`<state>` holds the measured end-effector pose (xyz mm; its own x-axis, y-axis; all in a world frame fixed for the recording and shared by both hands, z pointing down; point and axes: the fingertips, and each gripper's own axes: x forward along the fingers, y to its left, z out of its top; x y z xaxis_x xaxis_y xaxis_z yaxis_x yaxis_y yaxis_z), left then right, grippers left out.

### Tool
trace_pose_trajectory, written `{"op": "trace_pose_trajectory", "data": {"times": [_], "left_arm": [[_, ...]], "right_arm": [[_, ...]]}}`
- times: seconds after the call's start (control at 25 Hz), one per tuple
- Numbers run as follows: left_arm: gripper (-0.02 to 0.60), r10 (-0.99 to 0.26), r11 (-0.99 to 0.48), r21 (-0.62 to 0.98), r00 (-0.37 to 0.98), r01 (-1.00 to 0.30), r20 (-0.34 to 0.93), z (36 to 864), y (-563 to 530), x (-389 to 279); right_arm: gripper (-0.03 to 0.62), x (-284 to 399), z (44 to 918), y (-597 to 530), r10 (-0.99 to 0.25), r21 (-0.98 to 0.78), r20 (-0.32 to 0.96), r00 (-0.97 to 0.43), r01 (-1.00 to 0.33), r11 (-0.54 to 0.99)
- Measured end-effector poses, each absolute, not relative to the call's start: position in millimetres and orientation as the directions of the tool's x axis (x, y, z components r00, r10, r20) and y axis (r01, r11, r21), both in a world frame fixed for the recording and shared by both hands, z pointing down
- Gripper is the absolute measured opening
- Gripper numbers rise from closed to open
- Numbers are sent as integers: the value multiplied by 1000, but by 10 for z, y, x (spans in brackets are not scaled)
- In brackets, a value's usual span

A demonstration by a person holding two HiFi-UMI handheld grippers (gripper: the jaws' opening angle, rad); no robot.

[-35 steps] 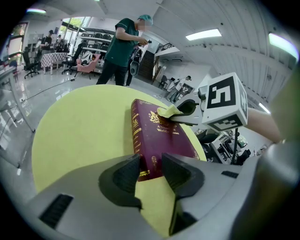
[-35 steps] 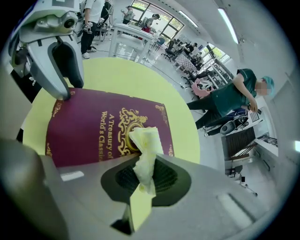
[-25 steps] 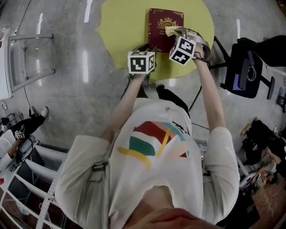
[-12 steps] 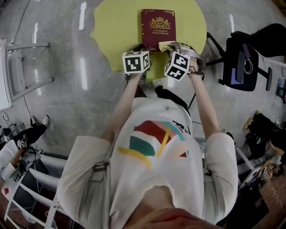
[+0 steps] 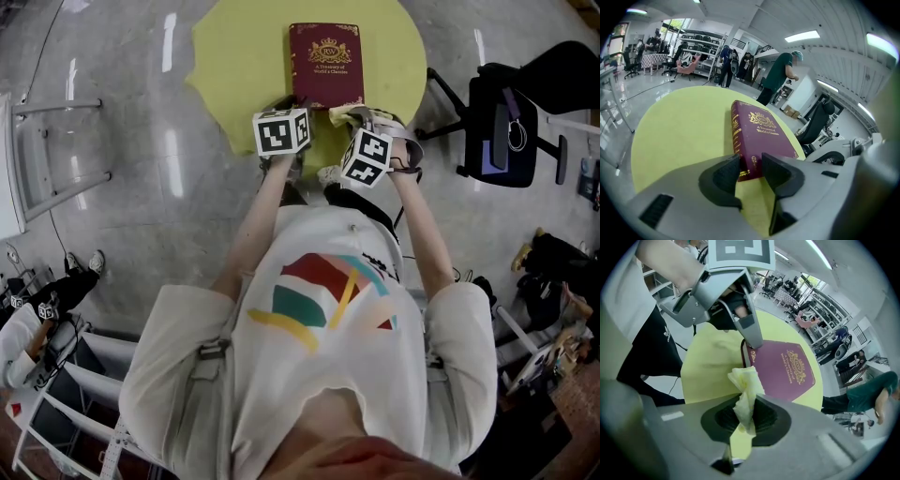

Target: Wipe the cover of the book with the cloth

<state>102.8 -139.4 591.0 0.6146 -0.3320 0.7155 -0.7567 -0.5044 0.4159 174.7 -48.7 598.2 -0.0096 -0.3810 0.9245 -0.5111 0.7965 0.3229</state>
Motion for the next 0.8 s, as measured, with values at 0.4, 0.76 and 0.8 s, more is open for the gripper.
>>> {"op": "trace_pose_trajectory", "data": {"times": [0.4, 0.76, 0.8], "left_arm": [[155, -301, -438, 518, 663, -735, 686, 5902, -1401, 1004], [17, -439, -487, 399, 612, -777, 658, 5416, -1720, 730], [15, -452, -488, 393, 611, -779, 650, 5364, -1742, 699]], "right_arm": [[29, 1806, 5381, -1111, -487, 354, 871, -54, -618, 702], [29, 1762, 5147, -2264, -558, 470, 829, -22, -514, 718], [29, 1774, 5179, -2342, -553, 474, 833, -9, -503, 723]]}}
